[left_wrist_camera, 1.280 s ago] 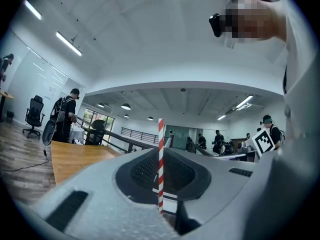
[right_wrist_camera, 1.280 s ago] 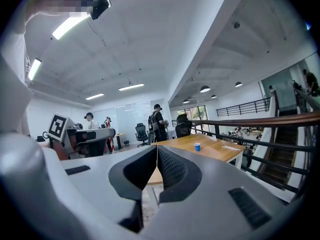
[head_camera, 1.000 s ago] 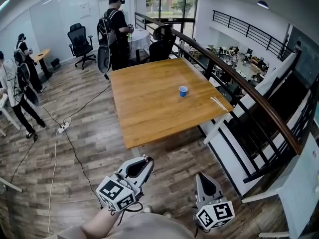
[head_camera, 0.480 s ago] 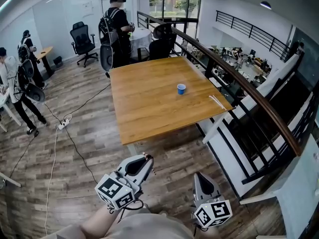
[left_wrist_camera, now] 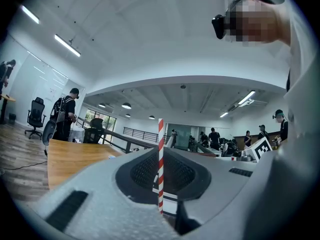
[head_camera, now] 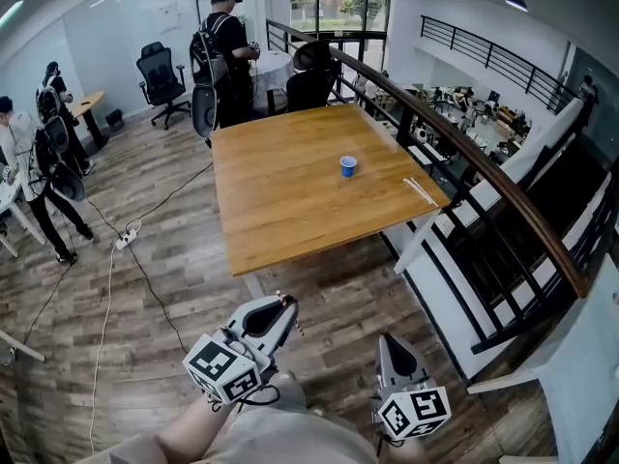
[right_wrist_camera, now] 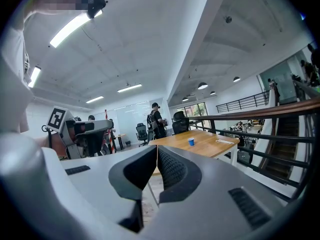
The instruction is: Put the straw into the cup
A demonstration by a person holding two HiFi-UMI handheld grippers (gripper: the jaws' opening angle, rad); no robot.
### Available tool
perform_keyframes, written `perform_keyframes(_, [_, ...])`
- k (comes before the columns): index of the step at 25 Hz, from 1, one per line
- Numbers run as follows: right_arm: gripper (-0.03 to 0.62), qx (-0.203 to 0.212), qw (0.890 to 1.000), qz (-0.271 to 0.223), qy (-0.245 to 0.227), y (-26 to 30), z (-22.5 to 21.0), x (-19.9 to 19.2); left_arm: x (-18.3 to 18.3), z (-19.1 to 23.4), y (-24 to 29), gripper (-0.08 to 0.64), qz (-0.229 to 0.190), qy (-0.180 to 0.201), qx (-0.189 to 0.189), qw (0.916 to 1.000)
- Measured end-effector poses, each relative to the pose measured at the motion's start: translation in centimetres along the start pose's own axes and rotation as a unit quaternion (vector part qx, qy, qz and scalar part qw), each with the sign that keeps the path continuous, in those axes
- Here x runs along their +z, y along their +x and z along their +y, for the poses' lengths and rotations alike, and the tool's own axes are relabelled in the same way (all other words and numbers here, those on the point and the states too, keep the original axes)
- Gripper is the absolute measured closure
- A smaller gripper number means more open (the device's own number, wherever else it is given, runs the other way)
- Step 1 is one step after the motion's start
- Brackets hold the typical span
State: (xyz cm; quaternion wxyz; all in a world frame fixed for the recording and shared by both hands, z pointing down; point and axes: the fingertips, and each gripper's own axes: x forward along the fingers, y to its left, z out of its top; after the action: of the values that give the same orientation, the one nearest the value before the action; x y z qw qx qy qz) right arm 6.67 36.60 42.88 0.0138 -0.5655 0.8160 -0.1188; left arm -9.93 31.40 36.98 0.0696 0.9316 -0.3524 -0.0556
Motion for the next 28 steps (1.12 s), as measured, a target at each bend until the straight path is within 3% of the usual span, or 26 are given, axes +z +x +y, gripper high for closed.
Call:
perform_keyframes(6, [0.571, 0.003, 1.000, 0.002, 0.004, 0.6, -2.0, -0.5, -1.1, 0.6, 1.3, 0.523, 0.003, -0.008, 0.014, 0.9999])
perform_keyframes(14, [0.571, 0.004, 1.000, -0.002, 0.008, 3.1, -3.9, -1.0, -2.2, 2.3, 4.0, 0.523, -0.007, 0.002, 0.005, 1.0000])
perform_keyframes(21, [0.571, 0.007, 1.000, 0.000, 0.030, 8.1, -5.1, -1.1, -3.6, 5.6, 6.9, 0.523, -0.001, -0.007, -0.003, 1.0000])
perform_keyframes(25, [0.571, 0.004, 1.000, 0.005, -0.001, 11.8, -6.2, 0.1, -3.2, 8.1, 9.4, 0.522, -0.007, -0.013, -0.008, 0.9999])
perform_keyframes(28, [0.571, -0.001, 1.000, 0.007, 0.004, 14.7, -7.0, 0.7, -3.0, 10.7, 11.2, 0.523, -0.004, -0.019, -0.012, 0.9997])
